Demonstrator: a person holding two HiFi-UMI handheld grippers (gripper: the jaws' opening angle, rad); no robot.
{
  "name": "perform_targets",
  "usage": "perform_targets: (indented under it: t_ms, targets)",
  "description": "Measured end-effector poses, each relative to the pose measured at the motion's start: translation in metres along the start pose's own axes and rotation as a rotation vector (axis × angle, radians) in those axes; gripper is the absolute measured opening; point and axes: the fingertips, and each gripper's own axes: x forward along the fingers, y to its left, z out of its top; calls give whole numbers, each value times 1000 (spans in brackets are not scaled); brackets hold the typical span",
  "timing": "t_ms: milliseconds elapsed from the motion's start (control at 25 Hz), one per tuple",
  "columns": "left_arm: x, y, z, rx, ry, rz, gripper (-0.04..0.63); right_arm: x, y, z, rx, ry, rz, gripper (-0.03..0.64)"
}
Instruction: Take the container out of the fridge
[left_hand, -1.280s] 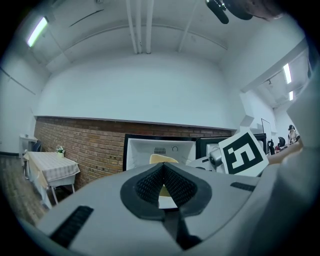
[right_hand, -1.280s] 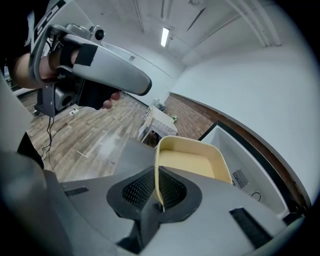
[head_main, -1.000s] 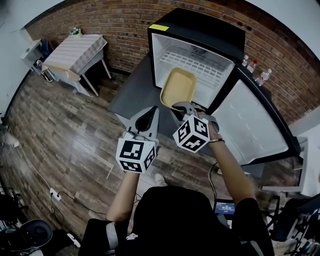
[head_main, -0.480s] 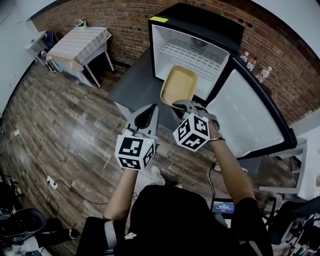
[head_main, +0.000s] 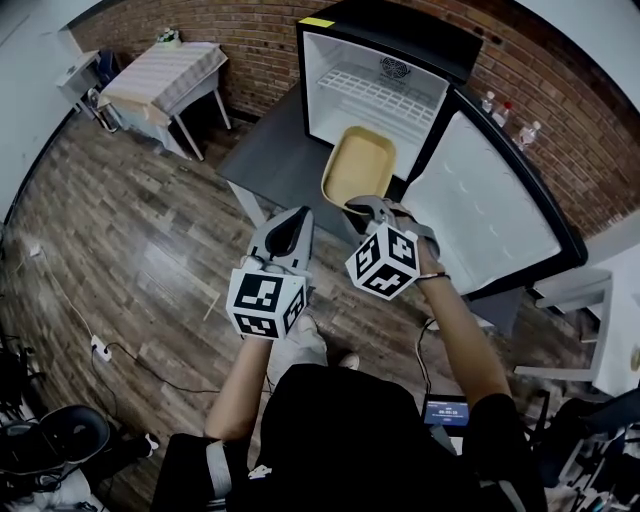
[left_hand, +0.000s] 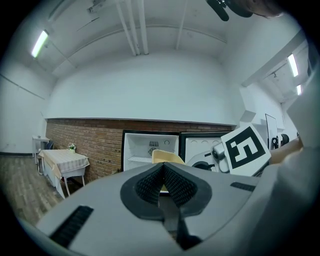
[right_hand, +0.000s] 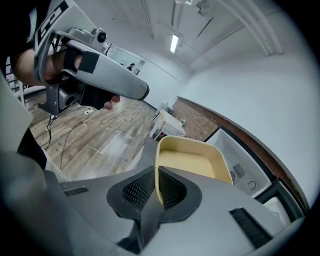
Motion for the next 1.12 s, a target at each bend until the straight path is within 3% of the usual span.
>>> perform_targets:
  t_ms: [440, 1120]
  targets:
    - [-32, -33, -3, 6, -10, 5, 14, -37, 29, -3, 5, -25, 0, 53]
    - [-30, -38, -6, 5, -9, 4, 14, -39, 33, -10, -4, -15, 3, 52]
